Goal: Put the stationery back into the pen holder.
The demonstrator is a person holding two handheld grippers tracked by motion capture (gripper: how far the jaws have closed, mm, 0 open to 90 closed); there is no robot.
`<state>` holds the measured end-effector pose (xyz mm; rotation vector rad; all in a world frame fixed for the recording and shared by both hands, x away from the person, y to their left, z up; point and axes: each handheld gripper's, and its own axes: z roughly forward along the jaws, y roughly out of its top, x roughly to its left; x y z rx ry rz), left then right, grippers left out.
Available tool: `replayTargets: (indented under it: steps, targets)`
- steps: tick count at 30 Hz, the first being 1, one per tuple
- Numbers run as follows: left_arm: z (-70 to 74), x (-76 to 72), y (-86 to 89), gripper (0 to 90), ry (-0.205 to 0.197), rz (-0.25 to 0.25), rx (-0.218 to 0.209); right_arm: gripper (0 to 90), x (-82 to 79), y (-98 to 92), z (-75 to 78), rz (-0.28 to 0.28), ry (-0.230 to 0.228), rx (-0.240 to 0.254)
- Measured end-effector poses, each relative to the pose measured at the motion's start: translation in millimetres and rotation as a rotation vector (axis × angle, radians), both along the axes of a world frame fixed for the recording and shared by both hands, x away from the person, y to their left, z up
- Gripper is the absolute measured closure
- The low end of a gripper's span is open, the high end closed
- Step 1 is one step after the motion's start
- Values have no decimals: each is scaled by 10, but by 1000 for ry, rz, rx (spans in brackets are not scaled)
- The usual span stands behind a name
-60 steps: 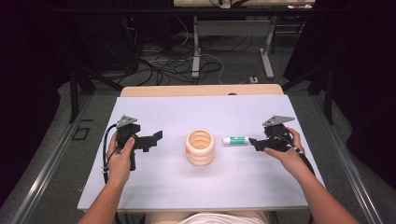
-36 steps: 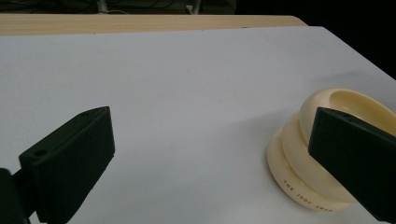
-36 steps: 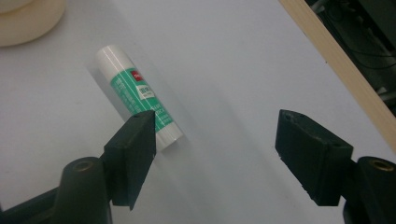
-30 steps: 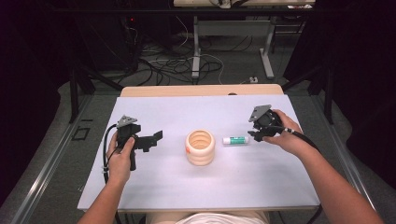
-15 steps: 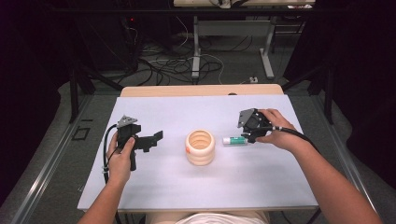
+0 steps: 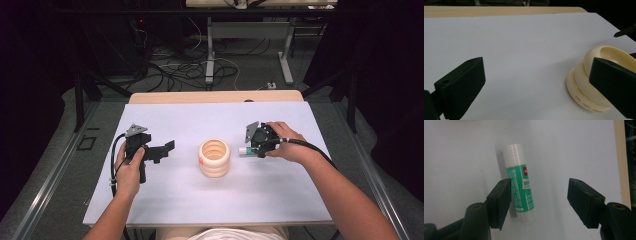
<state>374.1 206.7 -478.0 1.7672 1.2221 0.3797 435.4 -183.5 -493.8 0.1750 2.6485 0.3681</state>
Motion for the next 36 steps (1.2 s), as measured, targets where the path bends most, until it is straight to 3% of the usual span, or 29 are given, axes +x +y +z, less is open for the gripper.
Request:
replayTargets:
  steps: [1, 2, 3, 5, 8, 9, 17, 26, 33, 34, 36]
  targets:
    - [0, 0, 0, 4, 0, 0, 0, 356, 8, 3, -109, 11, -65, 114]
    - [-1, 0, 0, 4, 0, 0, 0, 357, 16, 9, -151, 19, -83, 149]
    - [-1, 0, 0, 4, 0, 0, 0, 359, 4, 17, -38, -6, 14, -10]
    - [-4, 1, -1, 4, 2, 1, -1, 372, 8, 28, -76, 1, 15, 1]
    - [-10, 3, -7, 4, 0, 3, -3, 391, 15, 50, -73, 5, 47, -41]
    - [-10, 3, -7, 4, -1, 3, -3, 396, 14, 54, -102, 6, 33, -12]
    - [-14, 4, -4, 5, 2, 4, -4, 432, 31, 114, -184, 37, 58, -21]
    - [-13, 4, -3, 5, 2, 4, -5, 461, 71, 157, -267, 51, 81, -86]
    - [-17, 7, -4, 5, 1, 4, -6, 494, 90, 178, -335, 82, 64, -102]
    - [-18, 6, -4, 5, 1, 5, -4, 499, 87, 187, -310, 72, 86, -141]
    - [-18, 6, -4, 5, 2, 4, -3, 513, 93, 193, -323, 84, 82, -144]
